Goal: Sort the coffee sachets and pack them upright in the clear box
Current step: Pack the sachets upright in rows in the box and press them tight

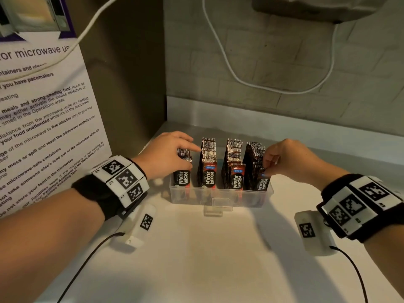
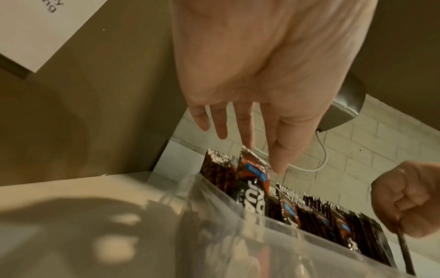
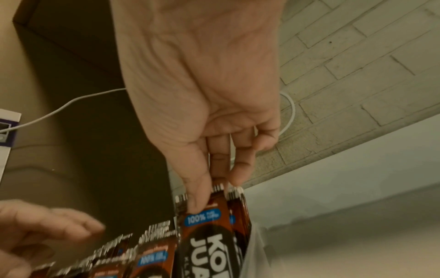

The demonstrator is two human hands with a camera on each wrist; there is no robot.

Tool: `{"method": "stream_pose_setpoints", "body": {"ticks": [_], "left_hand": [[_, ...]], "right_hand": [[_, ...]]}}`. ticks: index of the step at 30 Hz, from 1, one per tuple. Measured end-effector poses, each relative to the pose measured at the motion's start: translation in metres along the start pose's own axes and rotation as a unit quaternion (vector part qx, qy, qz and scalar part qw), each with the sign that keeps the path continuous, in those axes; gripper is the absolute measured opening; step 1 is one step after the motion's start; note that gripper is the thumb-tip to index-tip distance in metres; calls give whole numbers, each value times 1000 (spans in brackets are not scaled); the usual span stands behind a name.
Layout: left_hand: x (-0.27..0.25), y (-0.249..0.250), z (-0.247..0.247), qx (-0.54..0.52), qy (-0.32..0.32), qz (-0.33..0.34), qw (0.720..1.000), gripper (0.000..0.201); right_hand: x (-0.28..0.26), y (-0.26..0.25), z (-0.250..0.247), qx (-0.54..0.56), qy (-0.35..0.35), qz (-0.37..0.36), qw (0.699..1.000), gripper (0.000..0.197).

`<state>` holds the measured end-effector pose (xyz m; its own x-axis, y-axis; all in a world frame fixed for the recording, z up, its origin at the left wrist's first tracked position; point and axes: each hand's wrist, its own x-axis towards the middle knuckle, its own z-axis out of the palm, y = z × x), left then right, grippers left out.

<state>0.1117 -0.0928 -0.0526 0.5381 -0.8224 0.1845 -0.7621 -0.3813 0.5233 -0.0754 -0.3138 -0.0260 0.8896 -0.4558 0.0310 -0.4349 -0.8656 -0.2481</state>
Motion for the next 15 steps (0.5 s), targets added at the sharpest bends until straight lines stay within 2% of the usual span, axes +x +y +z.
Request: {"method": "stream_pose_setpoints", "body": {"ticks": [3,7,11,13,15], "left_hand": [[2,-3,2,7,1,-6,1000,34],[3,-5,4,11,5,-19,1000,28],[3,3,6,-1,-1,-15,1000,32],[2,16,6,-78,39,-34,996,31],[-2,31,7,-243,68,-71,965,38]], "right_hand": [[0,-3,-15,10,-3,-6,1000,20],[3,-19,-41,57,45,-30,997,20],[15,-49,-41,171,68,-68,981,33],[21,-65,-30,190,64,-74,977,33],[28,-80,-15,171,48,-81,981,34]]}}
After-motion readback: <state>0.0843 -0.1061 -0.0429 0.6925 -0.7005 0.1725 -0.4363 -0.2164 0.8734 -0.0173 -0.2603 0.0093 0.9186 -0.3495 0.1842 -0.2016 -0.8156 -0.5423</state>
